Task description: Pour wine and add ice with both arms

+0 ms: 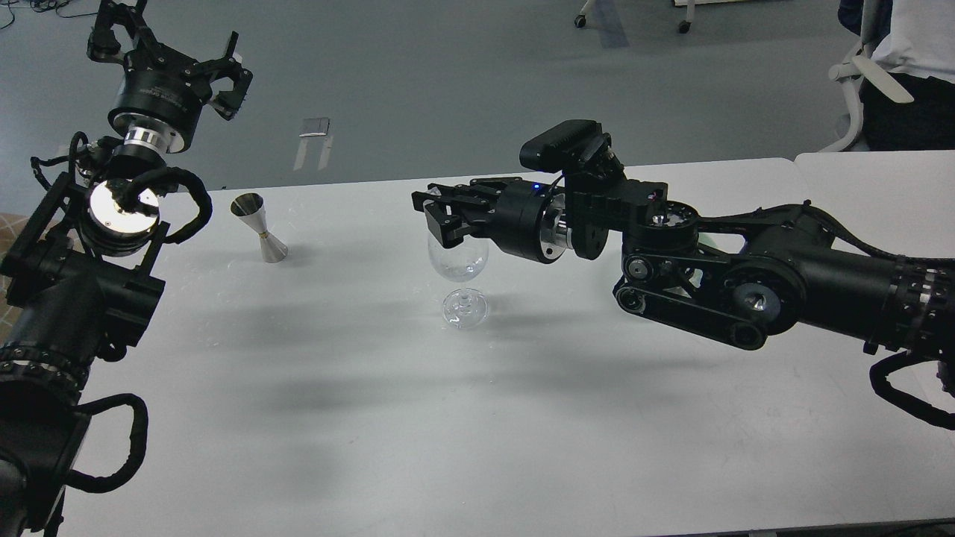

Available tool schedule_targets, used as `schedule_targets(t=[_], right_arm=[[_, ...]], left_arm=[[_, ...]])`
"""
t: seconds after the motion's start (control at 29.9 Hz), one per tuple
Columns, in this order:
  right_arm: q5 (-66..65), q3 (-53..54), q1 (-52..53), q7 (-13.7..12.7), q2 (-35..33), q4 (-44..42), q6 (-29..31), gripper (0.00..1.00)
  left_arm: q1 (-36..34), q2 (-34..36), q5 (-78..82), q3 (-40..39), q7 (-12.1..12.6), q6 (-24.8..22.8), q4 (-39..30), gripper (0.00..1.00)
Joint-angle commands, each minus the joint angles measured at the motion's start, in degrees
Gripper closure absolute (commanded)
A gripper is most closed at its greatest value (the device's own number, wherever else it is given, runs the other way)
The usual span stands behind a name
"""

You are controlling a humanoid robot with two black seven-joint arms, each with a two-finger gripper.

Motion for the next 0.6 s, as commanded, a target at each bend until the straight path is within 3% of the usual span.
schedule_targets(t=[0.0,0.57], right_arm=[[0.0,0.0,0.0,0.0,0.0,0.0,0.0,0.83],[-0.4,0.1,0.2,0.2,-2.2,-0.1,-0.1,0.72]], left_arm=[[0.0,0.0,0.0,-0.1,0.1,0.0,0.0,0.03],[0.0,0.0,0.0,0.0,0.0,0.3,0.0,0.03]])
